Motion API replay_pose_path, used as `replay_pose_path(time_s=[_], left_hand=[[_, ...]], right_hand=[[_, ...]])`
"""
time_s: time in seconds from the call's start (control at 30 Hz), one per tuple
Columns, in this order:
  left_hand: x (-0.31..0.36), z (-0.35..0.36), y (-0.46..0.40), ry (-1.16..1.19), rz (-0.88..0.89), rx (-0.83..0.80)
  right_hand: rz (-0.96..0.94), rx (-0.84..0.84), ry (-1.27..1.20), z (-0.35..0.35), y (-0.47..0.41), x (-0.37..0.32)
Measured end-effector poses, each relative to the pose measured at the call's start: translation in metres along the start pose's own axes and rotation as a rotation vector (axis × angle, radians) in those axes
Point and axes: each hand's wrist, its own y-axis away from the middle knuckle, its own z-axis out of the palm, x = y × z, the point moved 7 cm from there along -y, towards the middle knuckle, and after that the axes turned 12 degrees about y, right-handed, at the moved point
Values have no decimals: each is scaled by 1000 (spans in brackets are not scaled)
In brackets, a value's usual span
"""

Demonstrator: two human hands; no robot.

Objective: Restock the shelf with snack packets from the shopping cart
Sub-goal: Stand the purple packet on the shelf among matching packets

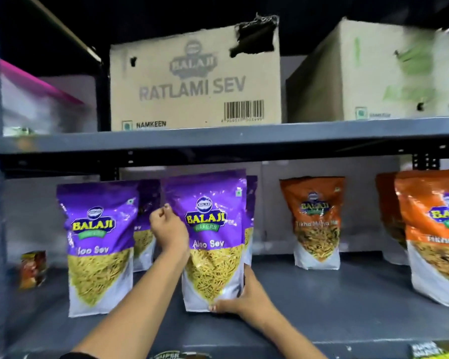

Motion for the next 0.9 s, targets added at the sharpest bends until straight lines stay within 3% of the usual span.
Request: replay_pose_path(time_s=[0.33,0.57,0.73,0.83,0.9], left_hand=[[-41,-2,3,13,-74,-136],[-65,-30,38,-102,-141,-341],[-70,-63,50,-337,-222,-341],[-51,-83,59,-281,-218,-353],[-32,-104,66,-199,-242,-351]], right_hand=[[7,-6,52,4,-14,21],[-12,-2,138,6,-9,13],[-157,242,80,-12,9,-20],[-300,459,136,-12,39,-46],[-431,472,113,11,60,-62]])
